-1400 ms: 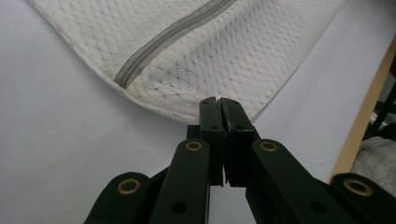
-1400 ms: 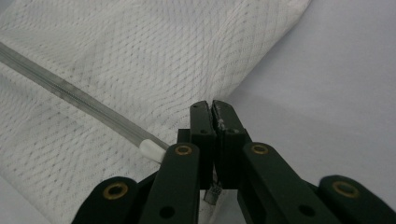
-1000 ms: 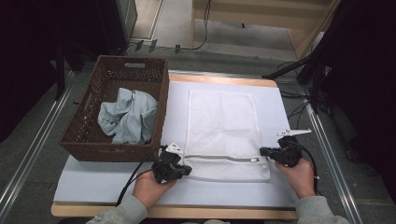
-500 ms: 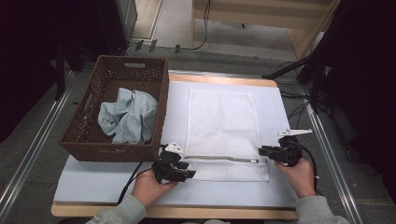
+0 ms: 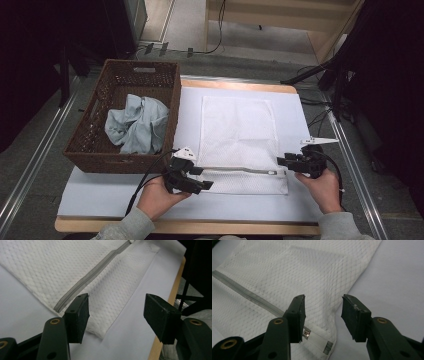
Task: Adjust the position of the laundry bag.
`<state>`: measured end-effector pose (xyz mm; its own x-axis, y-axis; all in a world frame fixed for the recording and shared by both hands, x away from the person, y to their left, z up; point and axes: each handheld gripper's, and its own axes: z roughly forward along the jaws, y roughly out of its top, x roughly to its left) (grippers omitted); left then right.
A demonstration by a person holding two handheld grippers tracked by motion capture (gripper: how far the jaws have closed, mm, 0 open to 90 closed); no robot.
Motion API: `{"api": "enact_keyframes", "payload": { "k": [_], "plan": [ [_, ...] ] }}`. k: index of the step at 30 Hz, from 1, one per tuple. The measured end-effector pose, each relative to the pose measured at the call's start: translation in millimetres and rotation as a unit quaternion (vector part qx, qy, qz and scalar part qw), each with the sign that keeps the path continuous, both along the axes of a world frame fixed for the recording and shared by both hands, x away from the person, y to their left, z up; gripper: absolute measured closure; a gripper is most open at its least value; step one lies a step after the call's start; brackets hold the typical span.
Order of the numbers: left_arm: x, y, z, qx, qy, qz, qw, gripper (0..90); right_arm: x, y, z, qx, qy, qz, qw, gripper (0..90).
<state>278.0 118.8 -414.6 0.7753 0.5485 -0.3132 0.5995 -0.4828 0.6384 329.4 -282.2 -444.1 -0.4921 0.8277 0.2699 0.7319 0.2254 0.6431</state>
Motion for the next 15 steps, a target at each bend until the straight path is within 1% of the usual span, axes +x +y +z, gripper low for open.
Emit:
{"api": "enact_keyframes", "payload": {
  "k": [2, 4, 5, 8, 10, 13, 14, 15],
  "plan": [
    [0.9, -1.2, 2.3, 0.001, -0.004, -0.004, 1.0, 37.1, -2.1, -1.1, 1.7, 0.001, -0.001, -0.004, 1.0, 51.8],
    [2.7, -2.1, 4.9, 0.001, -0.005, -0.007, 1.0, 36.3, -4.4, -2.3, 2.5, 0.012, -0.001, -0.009, 0.9999, 49.8],
    [3.7, -2.9, 5.9, -0.004, -0.003, -0.006, 1.0, 35.9, -5.6, -2.6, 3.1, 0.012, 0.001, -0.011, 0.9999, 49.5],
    [7.1, -4.9, 7.5, -0.021, 0.003, -0.008, 0.9997, 34.0, -9.8, -2.2, 4.1, 0.005, -0.001, -0.012, 0.9999, 47.8],
    [7.9, -7.2, 8.3, -0.017, -0.001, -0.019, 0.9997, 32.4, -13.0, -2.6, 4.8, 0.002, -0.003, -0.014, 0.9999, 47.2],
    [9.7, -10.3, 9.0, -0.02, -0.004, -0.024, 0.9995, 32.5, -18.4, -3.7, 6.2, -0.004, -0.009, -0.017, 0.9998, 46.2],
    [10.7, -10.9, 9.5, -0.017, -0.006, -0.025, 0.9995, 32.6, -20.1, -4.5, 6.6, -0.004, -0.009, -0.017, 0.9998, 46.2],
    [11.6, -12.0, 9.3, -0.018, -0.008, -0.024, 0.9995, 32.8, -21.5, -5.1, 6.8, -0.004, -0.011, -0.018, 0.9998, 46.2]
  ]
}}
